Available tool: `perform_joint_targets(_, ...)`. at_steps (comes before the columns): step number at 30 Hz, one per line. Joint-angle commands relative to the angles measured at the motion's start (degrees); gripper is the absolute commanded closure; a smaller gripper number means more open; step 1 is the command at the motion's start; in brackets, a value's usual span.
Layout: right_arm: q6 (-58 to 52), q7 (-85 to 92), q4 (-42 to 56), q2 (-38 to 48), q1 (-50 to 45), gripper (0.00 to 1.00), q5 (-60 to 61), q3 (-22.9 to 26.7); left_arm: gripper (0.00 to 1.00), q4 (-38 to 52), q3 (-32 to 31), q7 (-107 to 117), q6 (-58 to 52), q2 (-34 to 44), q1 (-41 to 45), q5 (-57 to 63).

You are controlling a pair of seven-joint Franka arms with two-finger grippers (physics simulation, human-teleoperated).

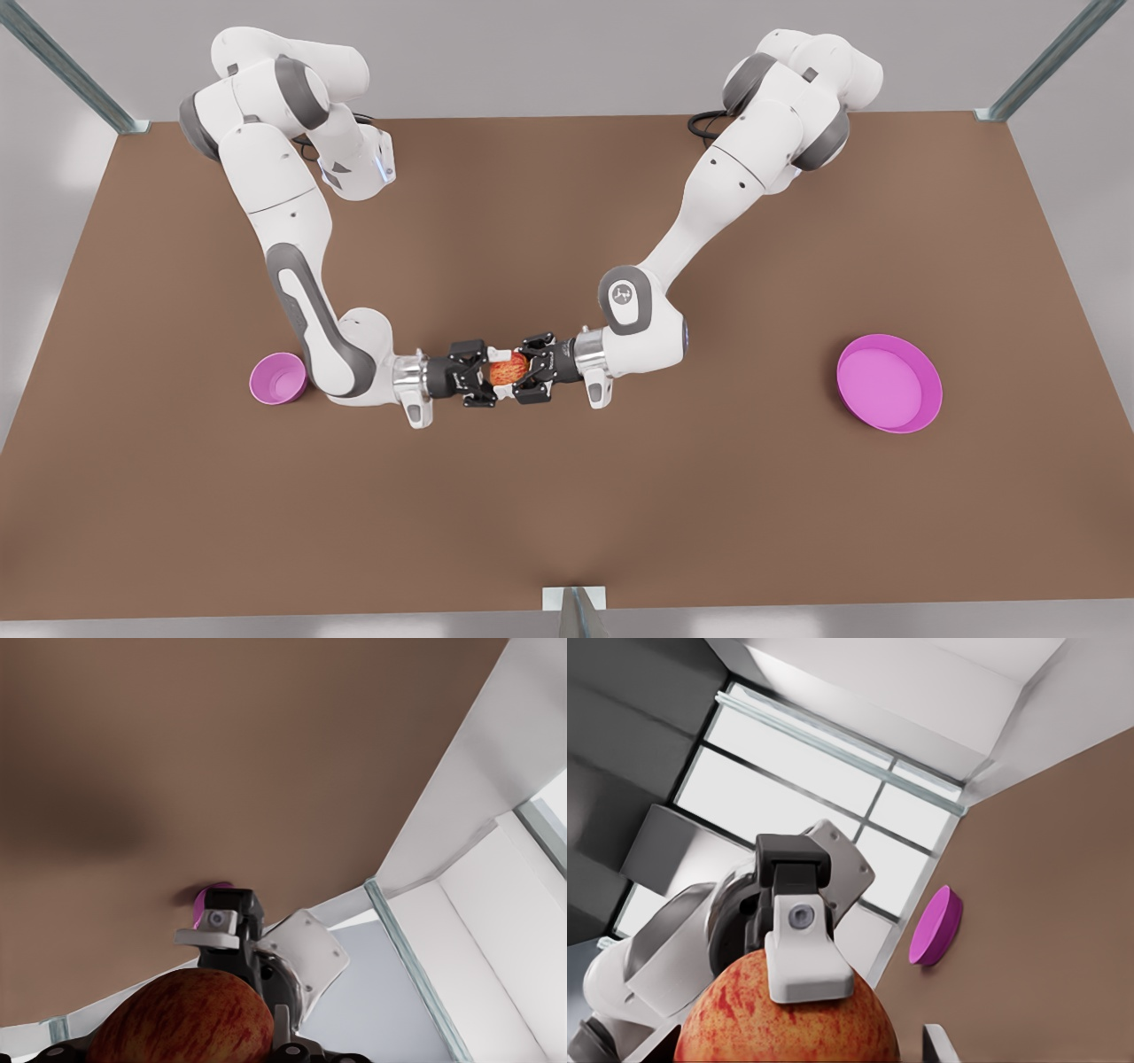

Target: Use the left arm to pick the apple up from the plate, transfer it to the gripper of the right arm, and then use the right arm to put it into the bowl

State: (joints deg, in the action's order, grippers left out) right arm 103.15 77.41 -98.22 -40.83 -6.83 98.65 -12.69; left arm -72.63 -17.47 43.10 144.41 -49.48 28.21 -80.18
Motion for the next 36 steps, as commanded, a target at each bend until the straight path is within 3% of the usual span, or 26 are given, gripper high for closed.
perform_joint_targets(1,-0.06,3.1,-0.13,0.13,-0.02,0.0,-0.04,-0.05,0.27,0.03,-0.02,-0.82,0.0,0.08,0.0,-0.24)
perform_joint_targets(10,1.17,4.15,-0.05,0.13,0.24,0.01,0.4,-1.11,0.27,-0.06,-0.02,-0.82,0.0,0.08,0.09,-0.15)
perform_joint_targets(12,1.17,4.33,-0.05,0.13,0.24,0.15,0.4,-1.11,0.27,-0.06,-0.02,-0.82,0.0,0.08,0.09,-0.15)
perform_joint_targets(16,1.35,4.5,-0.05,0.13,0.15,0.23,0.49,-1.02,0.26,-0.06,-0.02,-0.82,0.0,0.08,0.0,-0.15)
perform_joint_targets(17,1.35,4.77,-0.05,0.05,0.15,0.24,0.49,-1.11,0.08,-0.06,-0.02,-0.91,0.0,0.08,0.0,-0.15)
perform_joint_targets(18,1.35,4.77,-0.05,0.05,0.15,0.24,0.49,-1.11,0.01,-0.06,-0.02,-0.82,0.0,0.08,0.0,-0.15)
perform_joint_targets(36,1.43,4.94,-0.05,0.05,0.15,0.27,0.58,-1.11,0.0,-0.15,-0.02,-0.56,-0.09,0.08,0.0,0.03)
